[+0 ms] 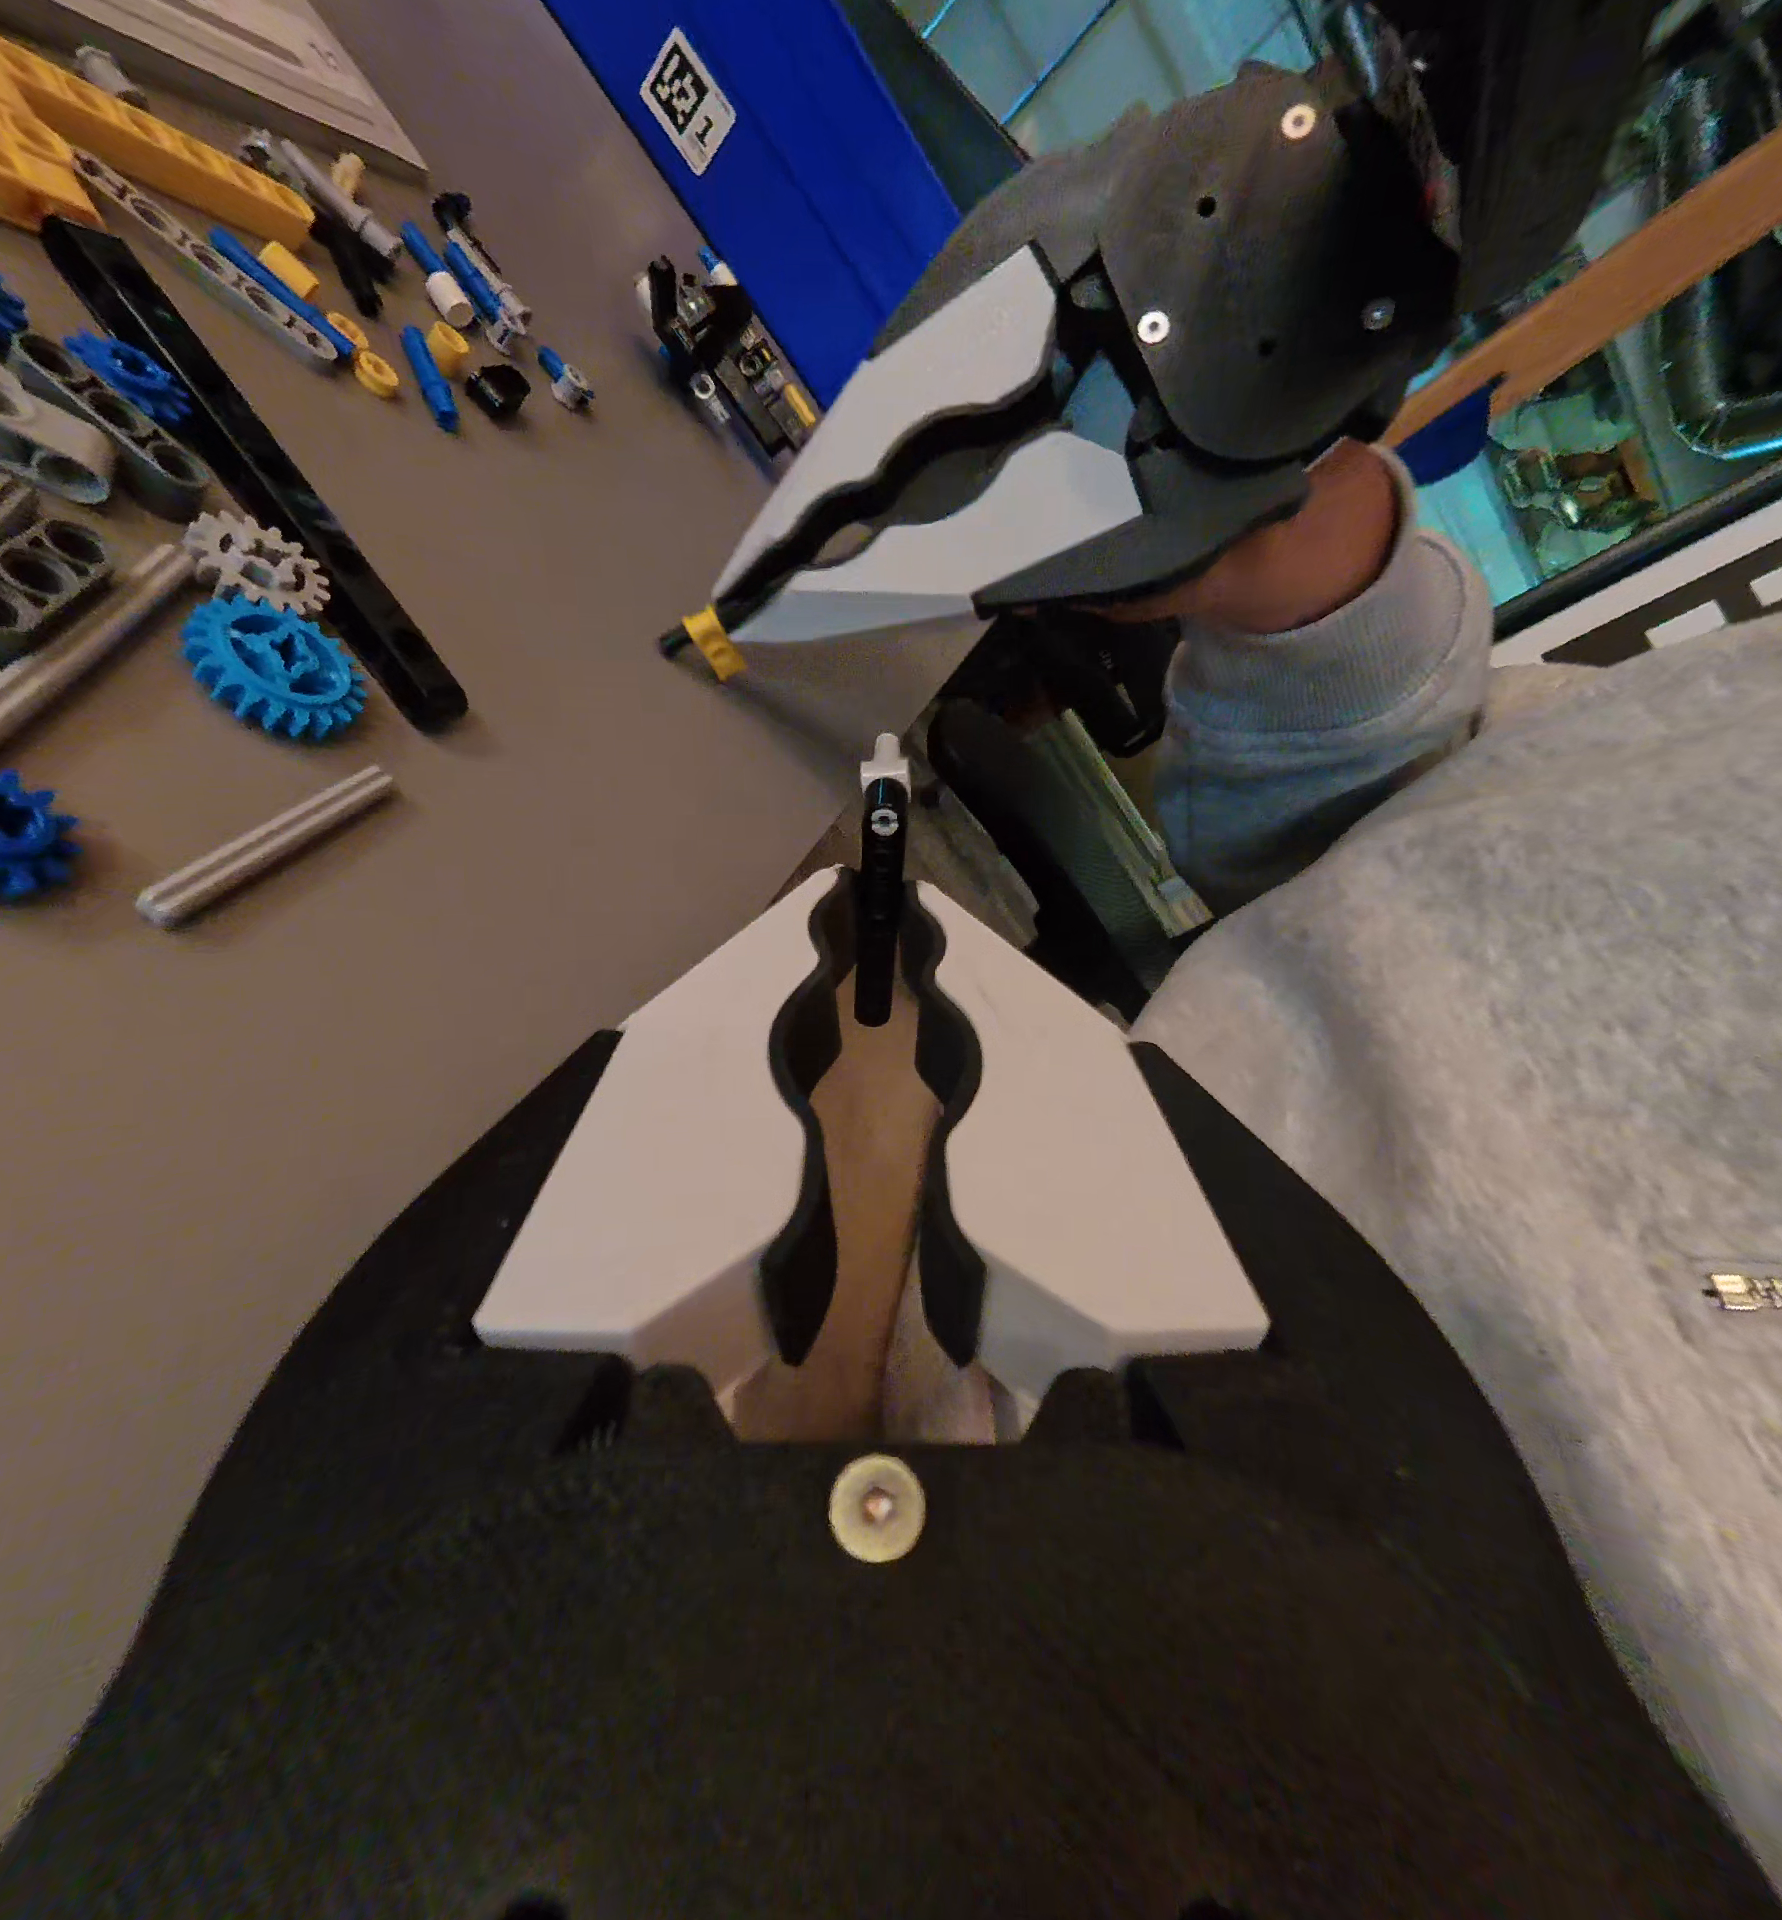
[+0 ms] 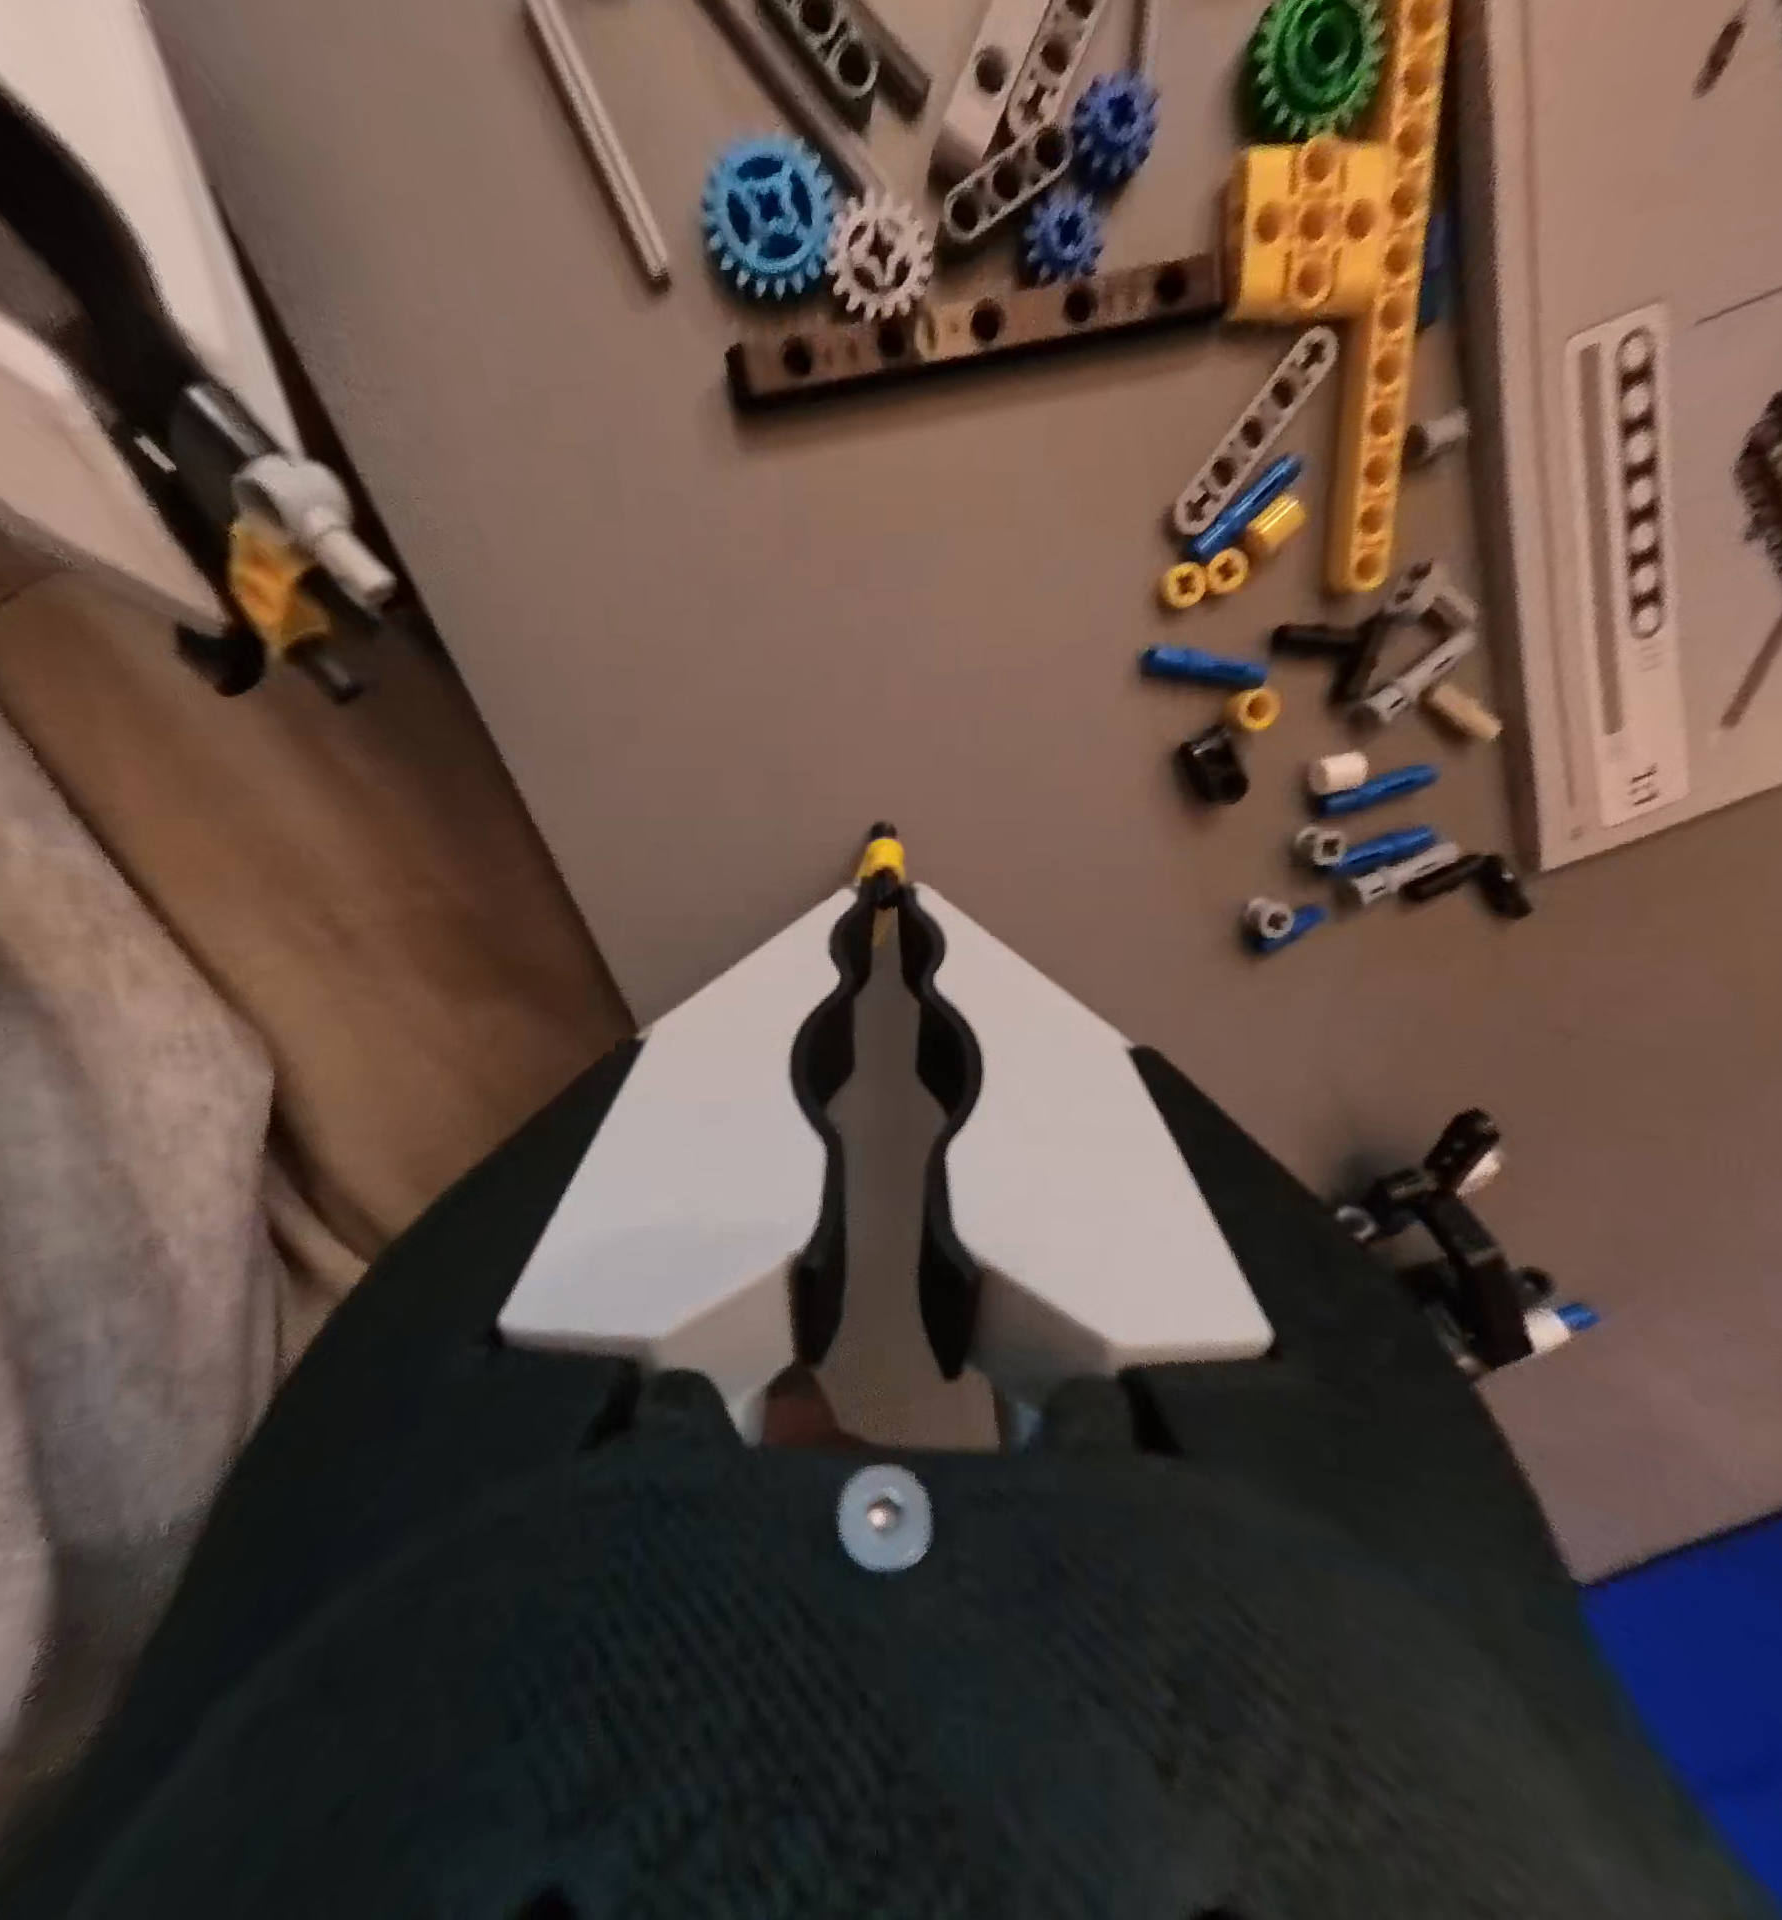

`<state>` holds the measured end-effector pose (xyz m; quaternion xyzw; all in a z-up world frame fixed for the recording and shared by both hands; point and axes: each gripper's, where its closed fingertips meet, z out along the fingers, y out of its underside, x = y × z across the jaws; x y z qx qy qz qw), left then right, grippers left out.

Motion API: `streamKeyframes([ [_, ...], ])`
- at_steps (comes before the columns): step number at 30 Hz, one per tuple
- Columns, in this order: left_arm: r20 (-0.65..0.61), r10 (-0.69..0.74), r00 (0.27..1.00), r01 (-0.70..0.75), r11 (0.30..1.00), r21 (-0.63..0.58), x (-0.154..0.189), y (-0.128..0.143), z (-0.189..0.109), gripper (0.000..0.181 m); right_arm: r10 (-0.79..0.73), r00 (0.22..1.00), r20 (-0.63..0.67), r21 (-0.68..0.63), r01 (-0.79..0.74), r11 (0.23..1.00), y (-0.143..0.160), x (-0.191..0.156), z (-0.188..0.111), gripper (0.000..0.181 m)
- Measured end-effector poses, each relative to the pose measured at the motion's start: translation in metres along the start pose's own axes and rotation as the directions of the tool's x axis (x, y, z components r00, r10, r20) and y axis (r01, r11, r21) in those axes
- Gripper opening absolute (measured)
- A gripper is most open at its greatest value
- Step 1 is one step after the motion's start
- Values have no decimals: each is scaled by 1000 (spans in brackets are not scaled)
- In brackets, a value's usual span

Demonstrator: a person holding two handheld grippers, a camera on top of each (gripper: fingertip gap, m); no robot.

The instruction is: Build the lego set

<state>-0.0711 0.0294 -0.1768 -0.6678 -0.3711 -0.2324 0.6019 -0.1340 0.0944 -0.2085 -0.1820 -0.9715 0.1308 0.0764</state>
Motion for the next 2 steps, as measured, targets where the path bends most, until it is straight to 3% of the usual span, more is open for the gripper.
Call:
streamKeyframes([
  [1,-6,-2,1000,2,1000,4,1,0,-2,6,1,1000,-10,20,0,1000,-3,2,1,3],
  [2,-12,-2,1000,2,1000,10,1,-1,-5,6,3,1000,-21,40,-2,999,-4,3,2,3],
])
